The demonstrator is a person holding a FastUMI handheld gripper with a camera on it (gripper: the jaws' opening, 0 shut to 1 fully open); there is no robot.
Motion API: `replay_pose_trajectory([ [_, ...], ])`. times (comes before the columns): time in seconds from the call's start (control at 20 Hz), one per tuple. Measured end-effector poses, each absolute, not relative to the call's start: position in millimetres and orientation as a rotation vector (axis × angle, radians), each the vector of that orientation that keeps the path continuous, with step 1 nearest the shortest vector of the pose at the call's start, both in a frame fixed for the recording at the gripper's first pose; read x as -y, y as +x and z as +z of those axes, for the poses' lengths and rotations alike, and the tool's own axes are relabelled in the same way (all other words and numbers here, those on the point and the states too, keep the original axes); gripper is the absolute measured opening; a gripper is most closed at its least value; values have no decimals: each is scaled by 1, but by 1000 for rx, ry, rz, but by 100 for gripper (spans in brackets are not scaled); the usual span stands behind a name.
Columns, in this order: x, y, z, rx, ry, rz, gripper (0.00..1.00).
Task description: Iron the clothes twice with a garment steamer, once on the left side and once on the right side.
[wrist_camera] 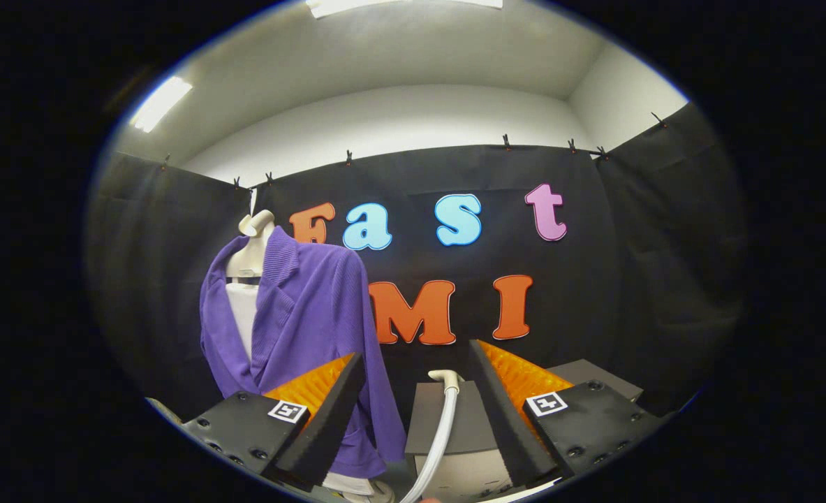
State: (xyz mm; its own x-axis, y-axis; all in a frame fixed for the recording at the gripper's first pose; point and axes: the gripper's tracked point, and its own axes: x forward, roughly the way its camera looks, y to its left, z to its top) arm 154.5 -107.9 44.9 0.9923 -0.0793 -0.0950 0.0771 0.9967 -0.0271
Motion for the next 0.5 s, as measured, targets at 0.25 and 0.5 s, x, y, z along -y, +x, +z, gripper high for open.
replay_pose_trajectory([
  [0.25, 122, 248, 8, -208, -31, -119, 99],
  [0.5, 143, 341, -53, -337, -23, -148, 99],
])
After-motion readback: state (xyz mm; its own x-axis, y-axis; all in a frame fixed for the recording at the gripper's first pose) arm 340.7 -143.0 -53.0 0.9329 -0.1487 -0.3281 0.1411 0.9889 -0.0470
